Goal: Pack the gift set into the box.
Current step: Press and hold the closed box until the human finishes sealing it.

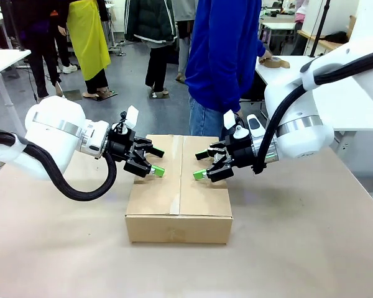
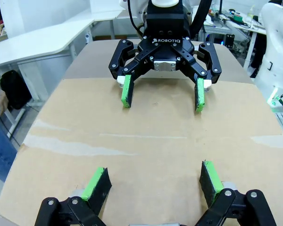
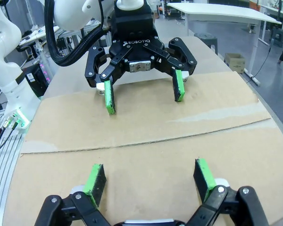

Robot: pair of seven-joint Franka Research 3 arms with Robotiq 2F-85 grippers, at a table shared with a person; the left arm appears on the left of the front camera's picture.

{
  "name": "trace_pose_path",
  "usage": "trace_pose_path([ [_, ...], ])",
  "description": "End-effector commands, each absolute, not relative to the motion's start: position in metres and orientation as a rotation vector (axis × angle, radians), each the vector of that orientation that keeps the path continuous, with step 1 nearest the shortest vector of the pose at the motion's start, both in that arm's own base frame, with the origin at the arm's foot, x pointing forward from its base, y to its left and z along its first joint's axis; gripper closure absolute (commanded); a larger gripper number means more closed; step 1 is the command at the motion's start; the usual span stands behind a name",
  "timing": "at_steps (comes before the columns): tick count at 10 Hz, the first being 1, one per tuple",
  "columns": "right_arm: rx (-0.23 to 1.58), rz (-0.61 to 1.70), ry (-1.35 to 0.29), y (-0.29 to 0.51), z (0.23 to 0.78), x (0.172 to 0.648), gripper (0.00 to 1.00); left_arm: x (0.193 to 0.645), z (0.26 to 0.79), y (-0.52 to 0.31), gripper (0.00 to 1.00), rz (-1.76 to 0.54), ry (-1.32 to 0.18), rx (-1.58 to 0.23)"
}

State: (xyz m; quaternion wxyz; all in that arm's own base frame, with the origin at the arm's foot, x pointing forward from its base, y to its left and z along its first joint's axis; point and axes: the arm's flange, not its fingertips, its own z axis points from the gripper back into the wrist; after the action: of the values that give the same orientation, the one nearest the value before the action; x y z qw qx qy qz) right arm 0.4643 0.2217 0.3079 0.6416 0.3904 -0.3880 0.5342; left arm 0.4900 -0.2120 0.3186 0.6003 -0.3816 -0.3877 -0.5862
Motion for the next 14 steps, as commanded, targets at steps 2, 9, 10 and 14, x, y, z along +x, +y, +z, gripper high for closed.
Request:
trace_pose_path([
  [2,0.86,1.224,-0.883,0.2239,0.3071,0.463,0.0,0.4872,0.3155,-0.2131,0.0,-1.362,-0.89,-0.897],
  [9,0.86,1.224,-0.883,0.2239,0.3071,0.463,0.0,0.4872,0.3155,-0.2131,0.0,-1.362,-0.89,-0.897],
  [10,0.86,1.224,-0.883,0.2239,0.3071,0.463,0.0,0.4872,0.3155,-0.2131,0.0,-1.362,-0.89,-0.897],
  [14,0.86,1.224,-0.883,0.2239,0.3071,0.463,0.0,0.4872,0.3155,-0.2131,0.0,-1.362,-0.89,-0.897],
])
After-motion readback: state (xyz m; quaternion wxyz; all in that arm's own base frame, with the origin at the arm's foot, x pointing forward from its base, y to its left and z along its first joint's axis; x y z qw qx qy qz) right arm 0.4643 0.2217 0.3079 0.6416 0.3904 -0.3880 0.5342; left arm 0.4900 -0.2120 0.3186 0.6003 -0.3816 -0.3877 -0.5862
